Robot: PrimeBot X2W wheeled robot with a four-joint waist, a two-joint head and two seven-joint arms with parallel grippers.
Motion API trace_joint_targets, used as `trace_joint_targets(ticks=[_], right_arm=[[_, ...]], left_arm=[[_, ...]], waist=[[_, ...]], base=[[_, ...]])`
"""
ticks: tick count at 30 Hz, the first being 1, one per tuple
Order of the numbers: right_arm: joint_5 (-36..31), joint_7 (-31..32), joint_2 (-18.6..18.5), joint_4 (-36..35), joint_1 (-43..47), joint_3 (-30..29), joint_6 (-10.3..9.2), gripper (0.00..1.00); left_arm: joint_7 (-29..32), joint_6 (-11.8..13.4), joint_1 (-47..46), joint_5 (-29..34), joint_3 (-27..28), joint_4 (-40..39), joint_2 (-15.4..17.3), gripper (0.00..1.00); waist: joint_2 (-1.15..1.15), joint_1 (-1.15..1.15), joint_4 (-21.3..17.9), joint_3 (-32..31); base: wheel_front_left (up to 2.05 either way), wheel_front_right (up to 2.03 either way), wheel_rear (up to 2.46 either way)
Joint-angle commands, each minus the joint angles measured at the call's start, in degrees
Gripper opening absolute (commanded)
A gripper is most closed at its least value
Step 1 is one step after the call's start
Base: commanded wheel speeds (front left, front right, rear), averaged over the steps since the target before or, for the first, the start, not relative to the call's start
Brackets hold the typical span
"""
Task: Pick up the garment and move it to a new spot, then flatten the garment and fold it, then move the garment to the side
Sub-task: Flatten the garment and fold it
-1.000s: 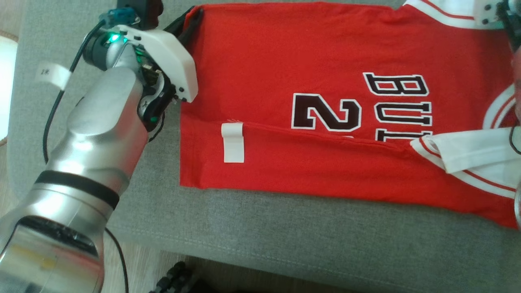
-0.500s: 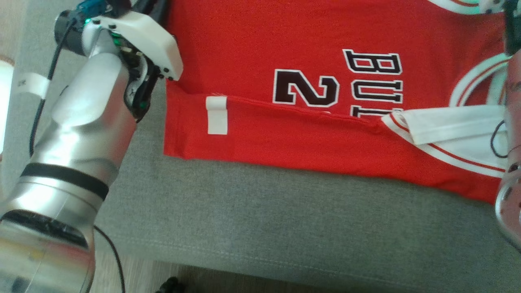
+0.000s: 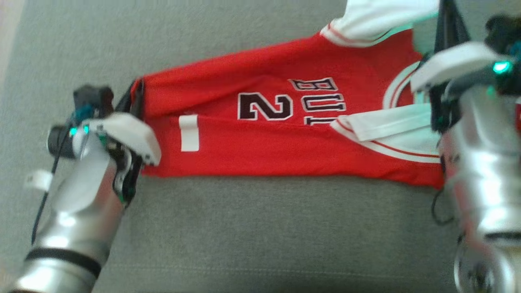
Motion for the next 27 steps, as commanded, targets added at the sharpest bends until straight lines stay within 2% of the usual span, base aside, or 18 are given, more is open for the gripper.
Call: trace_joint_targets(ticks=[1, 6, 13, 14, 15, 16, 17, 18, 23, 27], right_arm=[[3.0, -0.7, 1.1, -3.7, 2.3, 2.7, 0.19, 0.00], [13.7, -0.3, 1.1, -12.6, 15.2, 9.2, 0.19, 0.00], [22.5, 5.4, 1.2, -22.3, 30.2, 13.8, 0.19, 0.00], [22.8, 5.9, 1.2, -23.0, 31.5, 14.0, 0.19, 0.00], [22.7, 6.5, 1.2, -23.4, 32.5, 14.1, 0.19, 0.00], [22.4, 6.9, 1.2, -23.6, 33.3, 13.9, 0.19, 0.00], [21.7, 7.0, 1.2, -23.8, 33.8, 13.3, 0.19, 0.54], [20.9, 7.0, 1.2, -24.0, 34.1, 12.9, 0.19, 1.00], [19.4, 6.6, 1.2, -24.9, 33.8, 10.3, 0.19, 1.00], [16.7, 6.5, 1.2, -23.8, 31.8, 8.2, 0.19, 1.00]], left_arm=[[-0.7, 0.6, -0.1, 0.5, 2.8, -1.7, 2.8, 0.00], [-0.7, 1.9, 6.5, 1.5, 5.9, -3.8, 2.6, 0.00], [-0.7, 3.8, 14.6, 4.7, 10.1, -7.3, 1.1, 0.00], [-0.7, 4.0, 15.7, 5.2, 10.7, -7.8, 0.6, 0.18], [-0.7, 4.3, 16.6, 5.7, 11.4, -8.4, 0.2, 0.48], [-0.7, 4.8, 17.5, 6.2, 12.2, -9.2, -0.2, 1.00], [-0.7, 5.1, 18.3, 6.9, 12.7, -9.8, -0.7, 1.00], [-0.7, 5.4, 19.2, 7.5, 13.4, -10.4, -1.3, 1.00], [-0.7, 7.5, 24.0, 9.7, 18.3, -15.1, -4.4, 1.00], [-0.7, 6.8, 27.3, 12.2, 20.7, -18.8, -6.5, 1.00]], waist=[[0.00, 0.00, -2.5, -3.2], [0.00, 0.00, -3.9, -6.3], [0.00, 0.00, -5.1, -9.5], [0.00, 0.00, -5.1, -9.8], [0.00, 0.00, -5.1, -10.1], [0.00, 0.00, -5.0, -10.4], [0.00, 0.00, -4.9, -10.7], [0.00, 0.00, -4.6, -10.9], [0.00, 0.00, -2.7, -12.0], [0.00, 0.00, -0.5, -11.9]], base=[[0.00, 0.00, 0.00], [0.00, 0.00, 0.00], [0.00, 0.00, 0.00], [0.00, 0.00, 0.00], [0.00, 0.00, 0.00], [0.00, 0.00, 0.00], [0.00, 0.00, 0.00], [0.00, 0.00, 0.00], [0.00, 0.00, 0.00], [0.00, 0.00, 0.00]])
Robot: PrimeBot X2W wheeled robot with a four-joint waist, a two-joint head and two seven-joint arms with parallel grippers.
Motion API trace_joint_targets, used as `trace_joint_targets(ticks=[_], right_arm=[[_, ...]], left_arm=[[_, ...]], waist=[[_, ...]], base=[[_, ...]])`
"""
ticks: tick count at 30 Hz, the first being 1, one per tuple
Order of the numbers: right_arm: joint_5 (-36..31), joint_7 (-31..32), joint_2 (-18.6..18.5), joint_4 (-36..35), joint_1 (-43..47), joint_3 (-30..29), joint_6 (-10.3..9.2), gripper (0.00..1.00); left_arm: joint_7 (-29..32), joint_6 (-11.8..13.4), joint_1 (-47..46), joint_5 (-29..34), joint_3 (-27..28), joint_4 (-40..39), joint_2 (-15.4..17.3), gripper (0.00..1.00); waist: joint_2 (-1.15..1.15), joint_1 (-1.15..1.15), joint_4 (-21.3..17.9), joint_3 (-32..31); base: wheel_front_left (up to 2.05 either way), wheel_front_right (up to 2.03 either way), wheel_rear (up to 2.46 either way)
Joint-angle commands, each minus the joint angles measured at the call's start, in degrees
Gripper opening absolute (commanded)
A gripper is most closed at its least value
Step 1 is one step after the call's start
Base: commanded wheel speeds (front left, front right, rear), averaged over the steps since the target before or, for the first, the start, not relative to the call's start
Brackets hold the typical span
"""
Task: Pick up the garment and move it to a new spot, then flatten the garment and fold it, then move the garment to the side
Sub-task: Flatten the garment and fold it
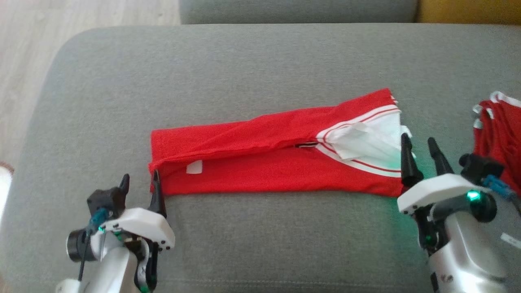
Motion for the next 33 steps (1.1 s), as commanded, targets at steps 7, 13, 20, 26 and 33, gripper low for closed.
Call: trace_joint_targets(ticks=[7, 13, 20, 26, 33], right_arm=[[-4.3, 0.3, 0.3, 5.7, -6.9, -3.2, 0.19, 1.00], [-13.0, -0.1, -0.3, 16.0, -9.6, -8.7, 0.19, 1.00], [-16.1, 2.1, 0.1, 23.9, -11.2, -9.4, 0.19, 0.35], [-12.8, -0.3, 0.2, 25.7, -12.8, -7.2, 0.19, 0.00], [-8.8, -4.9, -0.6, 22.8, -13.5, -4.8, 0.19, 0.00]], left_arm=[[-0.7, -2.0, 0.5, 3.5, 4.4, -4.5, -1.5, 1.00], [-0.7, -3.6, 1.2, 5.3, 5.2, -5.0, -2.7, 1.00], [-0.7, -4.6, 1.7, 4.8, 6.9, -5.2, -3.3, 1.00], [-0.7, -4.7, 1.6, 4.2, 6.5, -5.5, -3.4, 1.00], [-0.7, -4.3, 3.7, 3.2, 5.7, -5.2, -3.4, 1.00]], waist=[[0.00, 0.00, 4.3, 1.0], [0.00, 0.00, 6.3, 1.6], [0.00, 0.00, 6.4, 1.8], [0.00, 0.00, 4.9, 1.3], [0.00, 0.00, 3.4, -1.7]], base=[[0.00, 0.00, 0.00], [0.00, 0.00, 0.00], [0.00, 0.00, 0.00], [0.00, 0.00, 0.00], [0.00, 0.00, 0.00]])
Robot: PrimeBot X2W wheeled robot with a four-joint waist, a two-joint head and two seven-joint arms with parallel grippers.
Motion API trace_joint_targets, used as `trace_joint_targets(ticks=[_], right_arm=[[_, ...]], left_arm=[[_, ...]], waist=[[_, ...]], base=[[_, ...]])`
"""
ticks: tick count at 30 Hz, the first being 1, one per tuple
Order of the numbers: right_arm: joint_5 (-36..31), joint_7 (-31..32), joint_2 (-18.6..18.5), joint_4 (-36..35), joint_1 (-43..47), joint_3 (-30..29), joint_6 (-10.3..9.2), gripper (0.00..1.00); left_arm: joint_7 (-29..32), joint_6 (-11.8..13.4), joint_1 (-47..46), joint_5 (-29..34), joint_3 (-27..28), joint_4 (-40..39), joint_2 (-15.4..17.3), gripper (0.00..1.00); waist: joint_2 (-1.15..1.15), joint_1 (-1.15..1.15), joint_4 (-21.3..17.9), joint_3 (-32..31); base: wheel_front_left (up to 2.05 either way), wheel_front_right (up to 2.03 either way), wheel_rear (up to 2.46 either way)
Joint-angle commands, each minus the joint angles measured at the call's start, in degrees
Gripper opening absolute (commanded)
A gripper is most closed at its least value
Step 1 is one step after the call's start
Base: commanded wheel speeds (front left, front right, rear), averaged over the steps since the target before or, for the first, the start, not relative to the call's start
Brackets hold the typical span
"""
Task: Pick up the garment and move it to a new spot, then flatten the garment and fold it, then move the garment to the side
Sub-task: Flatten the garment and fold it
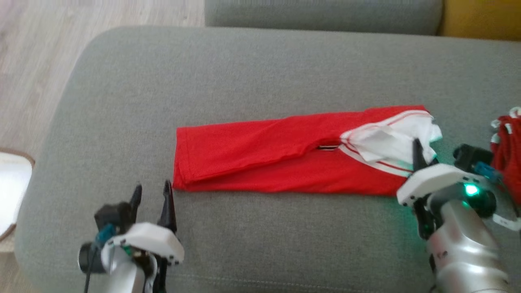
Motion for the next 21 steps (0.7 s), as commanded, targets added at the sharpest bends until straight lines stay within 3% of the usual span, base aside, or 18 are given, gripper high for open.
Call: trace_joint_targets(ticks=[1, 6, 11, 16, 21], right_arm=[[2.1, -0.9, 0.3, -3.4, -1.0, 4.3, 0.19, 0.00], [10.5, -0.3, 0.9, -12.1, -0.1, 16.8, 0.19, 0.00], [19.8, 3.4, 0.9, -21.1, 3.8, 30.9, 0.19, 0.00], [23.6, 4.2, 0.9, -24.0, 5.2, 37.3, 0.19, 0.00], [27.7, 2.1, 0.9, -22.5, 4.3, 40.3, 0.19, 0.00]], left_arm=[[-0.7, 0.2, 0.1, -0.7, 1.5, -1.6, 0.5, 1.00], [-0.7, 0.3, 1.3, -1.5, 0.2, -1.6, 0.5, 1.00], [-0.7, 0.0, 1.5, -1.8, -2.7, -1.4, 0.5, 1.00], [-0.7, 0.0, 1.4, -2.1, -6.6, -1.1, 0.5, 1.00], [-0.7, 0.2, 1.5, -2.1, -10.2, -0.7, 0.5, 1.00]], waist=[[0.00, 0.00, -0.6, -1.2], [0.00, 0.00, -0.1, -2.3], [0.00, 0.00, 3.5, -2.9], [0.00, 0.00, 9.0, -3.1], [0.00, 0.00, 14.7, -3.3]], base=[[0.00, 0.00, 0.00], [0.00, 0.00, 0.00], [0.00, 0.00, 0.00], [0.00, 0.00, 0.00], [0.00, 0.00, 0.00]])
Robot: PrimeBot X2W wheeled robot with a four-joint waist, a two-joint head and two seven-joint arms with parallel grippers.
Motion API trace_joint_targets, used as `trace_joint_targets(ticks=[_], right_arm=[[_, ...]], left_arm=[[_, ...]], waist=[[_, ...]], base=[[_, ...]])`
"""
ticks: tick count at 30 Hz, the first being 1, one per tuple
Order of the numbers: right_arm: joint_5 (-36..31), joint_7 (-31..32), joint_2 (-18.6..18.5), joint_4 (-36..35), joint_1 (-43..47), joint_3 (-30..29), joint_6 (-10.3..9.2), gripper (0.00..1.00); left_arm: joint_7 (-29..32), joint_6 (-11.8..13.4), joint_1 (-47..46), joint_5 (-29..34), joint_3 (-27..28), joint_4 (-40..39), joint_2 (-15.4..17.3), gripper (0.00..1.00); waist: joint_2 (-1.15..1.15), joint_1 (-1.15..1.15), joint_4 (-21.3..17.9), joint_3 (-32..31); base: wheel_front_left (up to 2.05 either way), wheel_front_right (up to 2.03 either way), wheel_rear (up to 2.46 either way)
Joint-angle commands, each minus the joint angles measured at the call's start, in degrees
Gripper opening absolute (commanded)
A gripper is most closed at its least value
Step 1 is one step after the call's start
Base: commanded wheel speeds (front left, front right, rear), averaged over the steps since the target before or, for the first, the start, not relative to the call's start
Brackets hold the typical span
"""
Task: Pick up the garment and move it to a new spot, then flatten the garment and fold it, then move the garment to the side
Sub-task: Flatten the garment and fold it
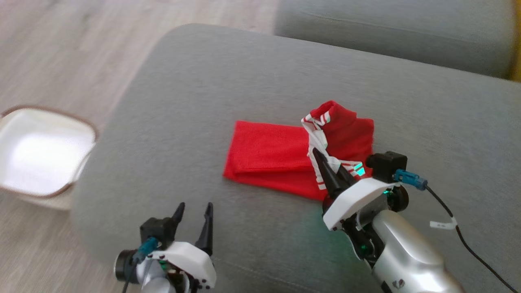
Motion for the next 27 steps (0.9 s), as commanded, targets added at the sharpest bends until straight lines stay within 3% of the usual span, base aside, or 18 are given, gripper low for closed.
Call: trace_joint_targets(ticks=[1, 7, 8, 9, 10, 14, 17, 20, 27], right_arm=[[1.1, -1.1, 0.7, -1.3, -2.7, 1.2, 0.19, 0.00], [5.0, -3.6, 0.7, 2.0, -7.2, 5.9, 0.19, 0.00], [5.6, -4.0, 0.7, 2.5, -8.0, 6.8, 0.19, 0.24], [6.4, -4.3, 0.7, 3.0, -8.8, 7.5, 0.19, 0.87], [7.7, -4.7, 0.7, 3.0, -9.3, 8.3, 0.19, 1.00], [12.8, -6.0, 0.7, 2.2, -11.2, 10.7, 0.19, 1.00], [11.5, -6.4, 0.7, 4.6, -12.6, 9.2, 0.19, 1.00], [6.7, -6.4, 0.7, 5.8, -12.8, 3.0, 0.19, 1.00], [-11.9, -6.5, 0.7, 3.6, -6.9, -15.6, 0.19, 1.00]], left_arm=[[-0.7, 0.2, -1.4, -0.3, 1.2, -1.4, 0.4, 1.00], [-0.7, 0.7, -2.2, -1.1, -1.2, -1.7, 0.4, 1.00], [-0.7, 0.7, -2.3, -1.2, -1.4, -1.7, 0.4, 1.00], [-0.7, 0.8, -2.5, -1.3, -1.7, -1.7, 0.4, 1.00], [-0.7, 0.9, -2.6, -1.4, -1.9, -1.7, 0.4, 1.00], [-0.7, 2.0, -3.1, -1.5, -2.1, -0.7, 0.4, 1.00], [-0.7, 2.7, -3.3, -1.6, -1.6, -0.8, 0.4, 1.00], [-0.7, 3.0, -3.5, -1.5, -0.7, -1.1, 0.4, 1.00], [-0.7, 3.4, -4.0, 0.4, 2.5, -2.9, 0.4, 1.00]], waist=[[0.00, 0.00, 3.7, -0.2], [0.00, 0.00, 8.2, 0.0], [0.00, 0.00, 8.5, 0.0], [0.00, 0.00, 8.8, 0.1], [0.00, 0.00, 9.0, 0.1], [0.00, 0.00, 8.3, 0.2], [0.00, 0.00, 6.3, 0.2], [0.00, 0.00, 3.7, 0.1], [0.00, 0.00, -2.8, -0.2]], base=[[0.00, 0.00, 0.00], [0.00, 0.00, 0.00], [0.00, 0.00, 0.00], [0.00, 0.00, 0.00], [0.00, 0.00, 0.00], [0.00, 0.00, 0.00], [0.00, 0.00, 0.00], [0.00, 0.00, 0.00], [0.00, 0.00, 0.00]])
